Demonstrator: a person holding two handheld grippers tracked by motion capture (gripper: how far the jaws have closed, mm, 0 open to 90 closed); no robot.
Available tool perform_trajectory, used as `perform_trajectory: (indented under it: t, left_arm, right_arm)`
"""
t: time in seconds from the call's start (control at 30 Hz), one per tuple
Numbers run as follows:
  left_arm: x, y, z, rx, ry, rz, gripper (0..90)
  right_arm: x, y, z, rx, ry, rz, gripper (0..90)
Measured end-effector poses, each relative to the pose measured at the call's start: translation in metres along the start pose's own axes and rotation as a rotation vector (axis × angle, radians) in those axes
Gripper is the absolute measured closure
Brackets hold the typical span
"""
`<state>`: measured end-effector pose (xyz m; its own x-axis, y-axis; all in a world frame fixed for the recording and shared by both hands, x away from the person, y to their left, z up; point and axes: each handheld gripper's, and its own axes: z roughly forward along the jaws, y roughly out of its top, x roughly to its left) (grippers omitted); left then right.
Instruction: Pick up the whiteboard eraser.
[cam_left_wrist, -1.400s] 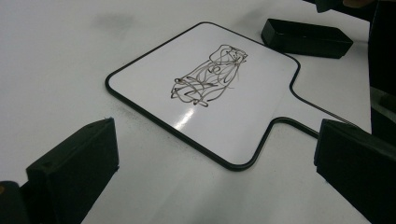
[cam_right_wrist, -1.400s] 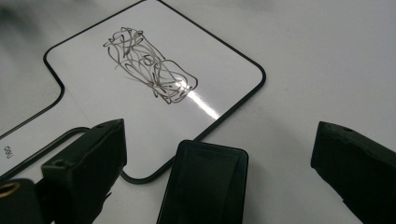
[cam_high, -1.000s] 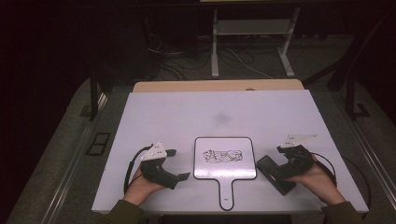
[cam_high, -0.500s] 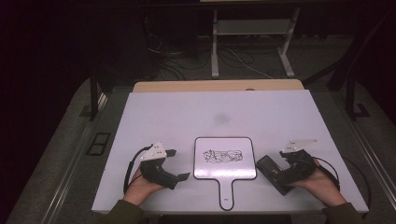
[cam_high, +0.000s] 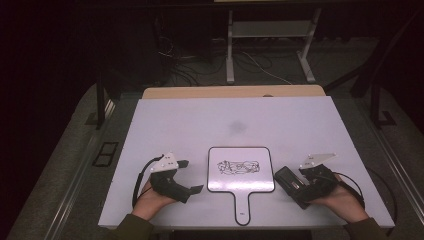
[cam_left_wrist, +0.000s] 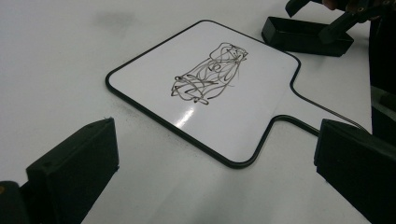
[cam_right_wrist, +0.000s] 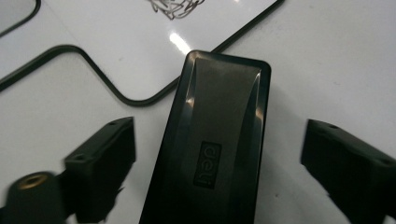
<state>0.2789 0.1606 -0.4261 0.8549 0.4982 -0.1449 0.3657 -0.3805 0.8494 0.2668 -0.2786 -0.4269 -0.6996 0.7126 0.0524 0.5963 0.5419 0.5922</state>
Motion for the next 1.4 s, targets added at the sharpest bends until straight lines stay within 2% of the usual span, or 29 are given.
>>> perform_trajectory:
  t: [0.27,0.83,1.4]
  left_arm:
    - [-0.0006,-0.0002,0.0005,0.0,0.003,-0.002,0.0]
    - [-0.0006,-0.0002,0.0007,-0.001,0.002,-0.002,0.0]
    - [-0.001,0.0002,0.0001,0.001,0.0,0.0,0.0]
  right_arm:
    - [0.0035,-0.0026,0.0035,0.051,0.001,-0.022,17.1]
    - [0.0041,-0.0037,0.006,0.095,-0.001,-0.027,30.2]
    - [0.0029,-0.0018,0.0045,0.115,-0.004,-0.004,33.7]
